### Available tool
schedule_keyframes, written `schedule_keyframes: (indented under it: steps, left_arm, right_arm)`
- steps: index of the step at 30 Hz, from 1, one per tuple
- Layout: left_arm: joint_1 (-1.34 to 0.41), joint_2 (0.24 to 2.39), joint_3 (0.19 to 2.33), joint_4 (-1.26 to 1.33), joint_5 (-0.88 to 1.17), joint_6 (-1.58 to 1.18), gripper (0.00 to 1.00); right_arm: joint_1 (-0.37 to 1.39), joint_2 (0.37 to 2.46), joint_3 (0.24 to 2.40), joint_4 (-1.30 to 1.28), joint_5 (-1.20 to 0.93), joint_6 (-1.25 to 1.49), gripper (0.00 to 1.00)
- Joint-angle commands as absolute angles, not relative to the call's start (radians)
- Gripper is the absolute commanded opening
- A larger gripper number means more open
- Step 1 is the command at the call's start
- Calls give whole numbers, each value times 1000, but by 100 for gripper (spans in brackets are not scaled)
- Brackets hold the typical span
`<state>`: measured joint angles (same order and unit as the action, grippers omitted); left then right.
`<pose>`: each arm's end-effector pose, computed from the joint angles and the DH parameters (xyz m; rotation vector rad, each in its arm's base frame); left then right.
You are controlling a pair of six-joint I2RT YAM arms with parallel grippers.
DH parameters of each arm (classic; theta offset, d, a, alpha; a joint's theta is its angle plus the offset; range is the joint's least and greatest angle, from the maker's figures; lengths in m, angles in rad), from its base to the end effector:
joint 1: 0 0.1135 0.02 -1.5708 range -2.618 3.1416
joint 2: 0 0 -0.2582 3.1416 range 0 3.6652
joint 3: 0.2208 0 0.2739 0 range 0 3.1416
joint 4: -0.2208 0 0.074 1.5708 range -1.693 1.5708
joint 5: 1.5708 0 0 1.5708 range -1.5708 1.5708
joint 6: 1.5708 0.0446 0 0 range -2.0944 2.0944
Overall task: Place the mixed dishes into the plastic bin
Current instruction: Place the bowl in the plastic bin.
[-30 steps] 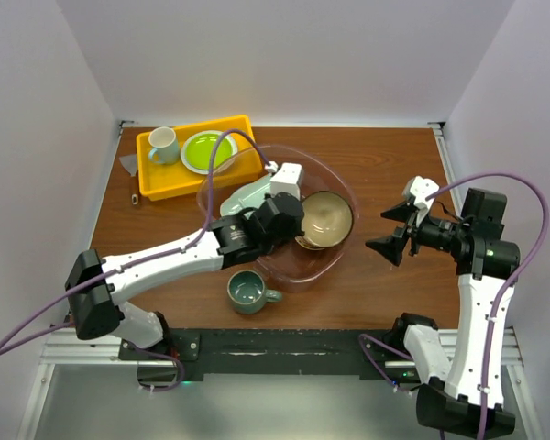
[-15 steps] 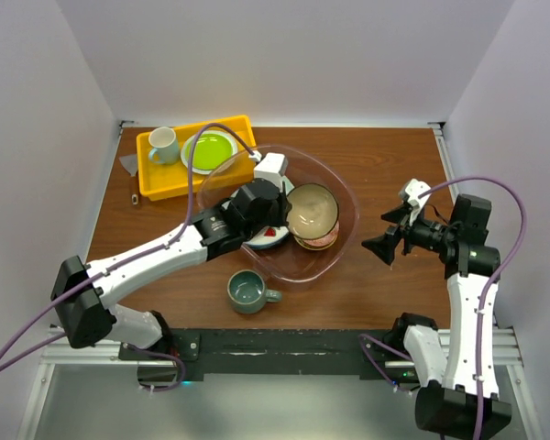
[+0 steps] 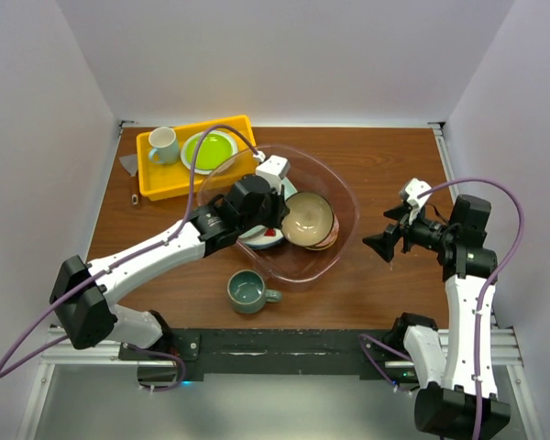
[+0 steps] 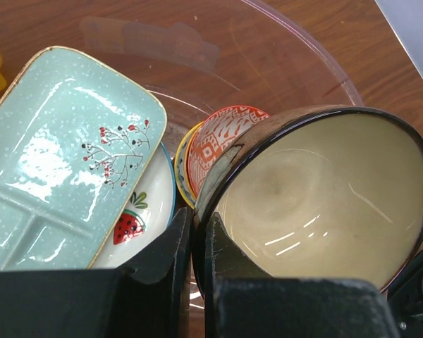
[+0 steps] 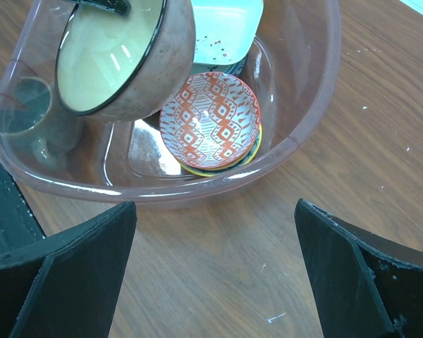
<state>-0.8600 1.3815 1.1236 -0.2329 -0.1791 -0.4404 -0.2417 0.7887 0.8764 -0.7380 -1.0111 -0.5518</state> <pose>0.2338 -0.2594 0.3014 0.3281 2.0858 -0.6144 0.1807 -0.0056 0.3207 -0.7977 1.7725 0.5979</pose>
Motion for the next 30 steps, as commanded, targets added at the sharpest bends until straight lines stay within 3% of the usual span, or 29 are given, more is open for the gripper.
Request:
schedule_keyframes:
  steps: [1,30]
  left_arm:
    - [-842,1342,1149,-60,-84,-407,0]
    - [-815,1509,1210,-46,-5,-377,0]
  right_arm:
    - [-244,770,871,-704,-1003,-541,98]
    - [-244,776,864,-704,-1006,-558,98]
